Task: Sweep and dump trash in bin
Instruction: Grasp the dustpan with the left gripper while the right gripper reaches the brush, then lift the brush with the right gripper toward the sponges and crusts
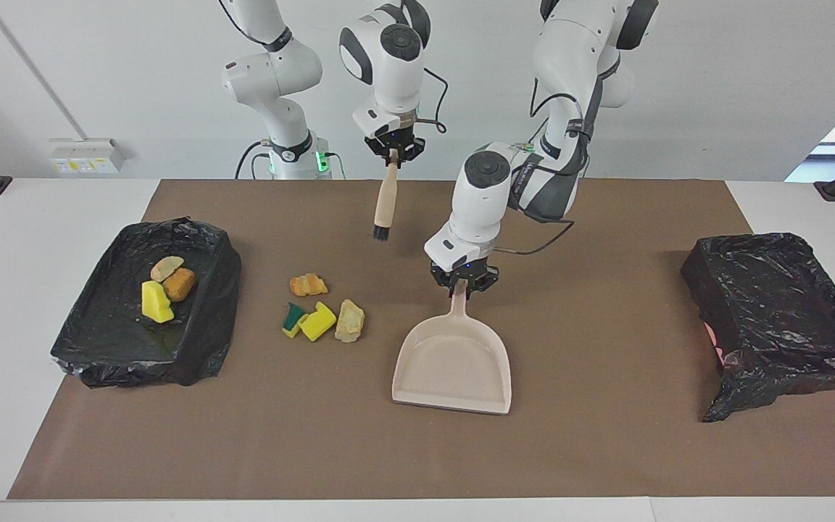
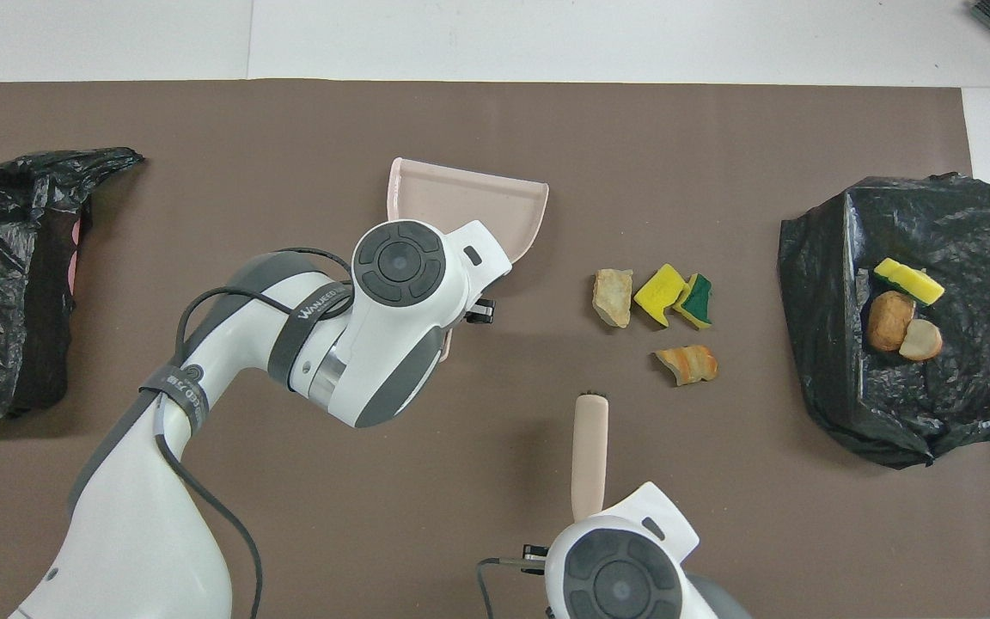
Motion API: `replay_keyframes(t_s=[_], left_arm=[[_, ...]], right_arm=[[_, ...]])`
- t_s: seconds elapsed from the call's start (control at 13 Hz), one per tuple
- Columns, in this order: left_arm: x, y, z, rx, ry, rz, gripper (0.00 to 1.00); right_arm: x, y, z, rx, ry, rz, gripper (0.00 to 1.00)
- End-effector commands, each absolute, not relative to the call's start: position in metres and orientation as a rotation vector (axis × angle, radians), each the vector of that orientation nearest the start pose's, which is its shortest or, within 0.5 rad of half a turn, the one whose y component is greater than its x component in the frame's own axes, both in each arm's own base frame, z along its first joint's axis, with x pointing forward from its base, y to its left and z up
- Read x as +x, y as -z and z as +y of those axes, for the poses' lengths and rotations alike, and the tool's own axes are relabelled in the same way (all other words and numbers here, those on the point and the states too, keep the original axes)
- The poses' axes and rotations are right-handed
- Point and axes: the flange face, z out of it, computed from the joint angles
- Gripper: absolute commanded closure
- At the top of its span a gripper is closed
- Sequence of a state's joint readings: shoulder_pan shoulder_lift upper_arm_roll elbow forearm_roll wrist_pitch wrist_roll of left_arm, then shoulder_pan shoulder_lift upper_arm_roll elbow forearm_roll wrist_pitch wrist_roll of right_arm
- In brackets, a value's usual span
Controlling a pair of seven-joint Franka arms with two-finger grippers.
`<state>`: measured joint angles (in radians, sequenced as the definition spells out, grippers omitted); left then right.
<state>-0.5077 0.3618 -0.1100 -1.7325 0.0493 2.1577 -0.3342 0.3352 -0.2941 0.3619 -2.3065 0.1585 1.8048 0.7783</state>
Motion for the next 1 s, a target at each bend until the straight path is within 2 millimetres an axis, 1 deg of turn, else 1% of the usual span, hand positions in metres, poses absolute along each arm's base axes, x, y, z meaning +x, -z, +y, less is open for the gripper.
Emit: replay_keyframes(t_s=[0.0, 0.08, 0.23, 0.31, 0.38, 0.46, 0.54, 0.61, 0.69, 0.77, 0.84, 0.92], left_arm=[[0.551, -0.403, -0.344, -2.978, 0.086, 0.96, 1.0], [0.552, -0.402, -0.341, -2.908, 0.078, 1.158, 1.0], [0.554, -0.401, -0.332, -2.834, 0.036, 1.292, 1.0], [0.557, -0.399, -0.325, -2.744, 0.018, 1.475, 1.0], [0.557, -0.397, -0.322, -2.681, 0.009, 1.586, 1.0], [0.56, -0.396, -0.316, -2.665, 0.001, 1.611, 1.0], [0.558, -0.394, -0.316, -2.638, -0.023, 1.654, 1.0], [0.557, -0.395, -0.315, -2.627, -0.045, 1.672, 1.0], [0.553, -0.395, -0.315, -2.622, -0.06, 1.677, 1.0], [0.552, -0.395, -0.317, -2.612, -0.065, 1.694, 1.0], [0.549, -0.396, -0.322, -2.593, -0.055, 1.724, 1.0], [0.542, -0.394, -0.323, -2.585, -0.076, 1.734, 1.0]], right_arm=[[0.356, -0.438, 0.241, -3.286, -0.286, 0.197, 1.0], [0.372, -0.434, 0.22, -3.315, -0.277, 0.158, 1.0], [0.399, -0.425, 0.176, -3.339, -0.279, 0.065, 1.0], [0.416, -0.419, 0.144, -3.339, -0.283, 0.027, 1.0], [0.433, -0.413, 0.11, -3.316, -0.284, -0.021, 1.0], [0.443, -0.409, 0.091, -3.3, -0.278, -0.059, 1.0], [0.452, -0.398, 0.078, -3.309, -0.287, -0.065, 1.0], [0.463, -0.381, 0.065, -3.31, -0.287, -0.057, 1.0], [0.472, -0.362, 0.062, -3.312, -0.279, -0.082, 1.0], [0.478, -0.359, 0.061, -3.32, -0.277, -0.108, 1.0], [0.485, -0.36, 0.065, -3.324, -0.302, -0.137, 1.0], [0.491, -0.352, 0.075, -3.308, -0.369, -0.177, 1.0]])
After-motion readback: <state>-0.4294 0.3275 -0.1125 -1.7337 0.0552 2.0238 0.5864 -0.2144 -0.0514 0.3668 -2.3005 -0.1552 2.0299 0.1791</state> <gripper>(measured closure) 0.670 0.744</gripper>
